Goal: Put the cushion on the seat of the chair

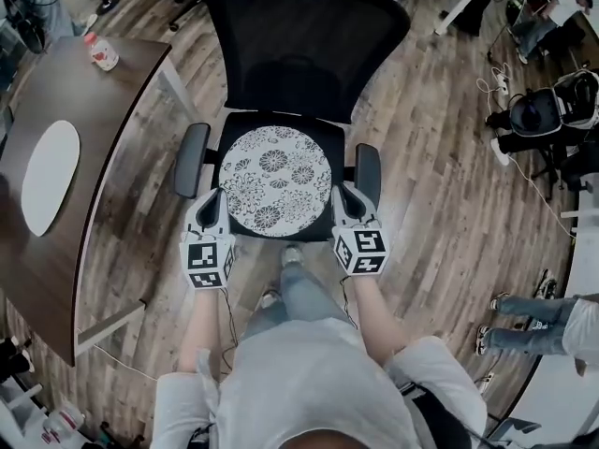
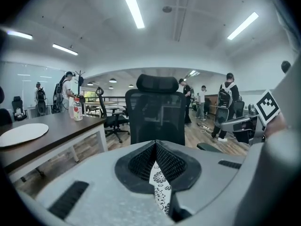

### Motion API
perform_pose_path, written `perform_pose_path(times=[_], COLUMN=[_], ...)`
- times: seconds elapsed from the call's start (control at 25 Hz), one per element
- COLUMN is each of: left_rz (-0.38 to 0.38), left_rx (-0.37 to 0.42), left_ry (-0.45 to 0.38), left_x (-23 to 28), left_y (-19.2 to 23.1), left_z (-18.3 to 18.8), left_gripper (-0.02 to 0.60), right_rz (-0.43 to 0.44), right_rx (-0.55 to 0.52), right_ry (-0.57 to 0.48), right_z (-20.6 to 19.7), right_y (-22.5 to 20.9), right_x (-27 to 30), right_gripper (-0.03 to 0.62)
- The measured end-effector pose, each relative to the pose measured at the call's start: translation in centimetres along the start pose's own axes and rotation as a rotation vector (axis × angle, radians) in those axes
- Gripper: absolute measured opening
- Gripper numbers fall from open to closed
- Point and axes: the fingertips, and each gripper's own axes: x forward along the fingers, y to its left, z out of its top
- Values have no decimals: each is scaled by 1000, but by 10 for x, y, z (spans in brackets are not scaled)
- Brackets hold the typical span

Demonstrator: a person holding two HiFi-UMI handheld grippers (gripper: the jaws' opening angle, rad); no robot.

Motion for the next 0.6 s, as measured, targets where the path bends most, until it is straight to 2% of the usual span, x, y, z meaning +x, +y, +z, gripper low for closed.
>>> perform_pose_path(times=[0.6], left_rz=[-1], left_rx=[-11], left_ry=[-151], left_x=[-64], left_y=[-16], left_z=[66], left_gripper=[11], right_rz=[-35], right_rx=[-92], right_ry=[-154], right_z=[65], right_y=[21], right_x=[-78], right_gripper=[20])
